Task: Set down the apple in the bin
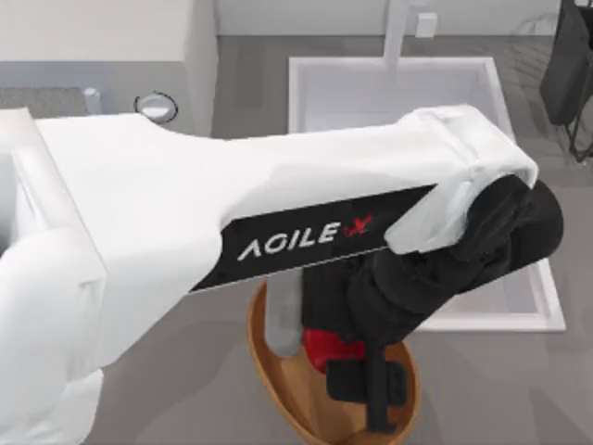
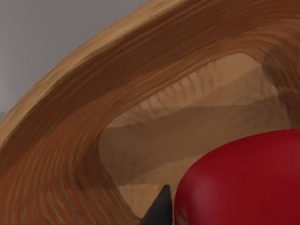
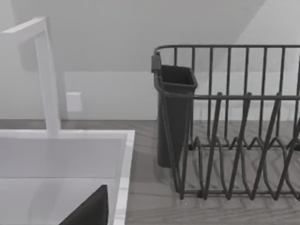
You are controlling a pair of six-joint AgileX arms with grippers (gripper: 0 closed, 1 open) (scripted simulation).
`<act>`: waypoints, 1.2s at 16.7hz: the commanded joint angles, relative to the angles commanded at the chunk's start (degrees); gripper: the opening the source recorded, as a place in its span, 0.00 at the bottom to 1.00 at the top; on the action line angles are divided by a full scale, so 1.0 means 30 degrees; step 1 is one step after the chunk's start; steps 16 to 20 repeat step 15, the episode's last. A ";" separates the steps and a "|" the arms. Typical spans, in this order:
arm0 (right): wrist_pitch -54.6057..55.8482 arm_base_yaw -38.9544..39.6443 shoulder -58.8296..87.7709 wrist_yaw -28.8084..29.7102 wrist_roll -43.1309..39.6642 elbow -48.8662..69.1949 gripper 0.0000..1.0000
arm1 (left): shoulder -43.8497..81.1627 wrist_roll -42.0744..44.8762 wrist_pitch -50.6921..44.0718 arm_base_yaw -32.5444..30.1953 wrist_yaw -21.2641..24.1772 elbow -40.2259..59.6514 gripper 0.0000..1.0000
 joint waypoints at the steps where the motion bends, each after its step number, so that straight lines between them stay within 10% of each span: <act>1: 0.0000 0.0000 0.0000 0.0000 0.0000 0.0000 1.00 | 0.0000 0.0000 0.0000 0.0000 0.0000 0.0000 0.38; 9: 0.0000 0.0000 0.0000 0.0000 0.0000 0.0000 1.00 | 0.0000 0.0000 0.0000 0.0000 0.0000 0.0000 0.98; 20: 0.0000 0.0000 0.0000 0.0000 0.0000 0.0000 1.00 | 0.0000 0.0000 0.0000 0.0000 0.0000 0.0000 1.00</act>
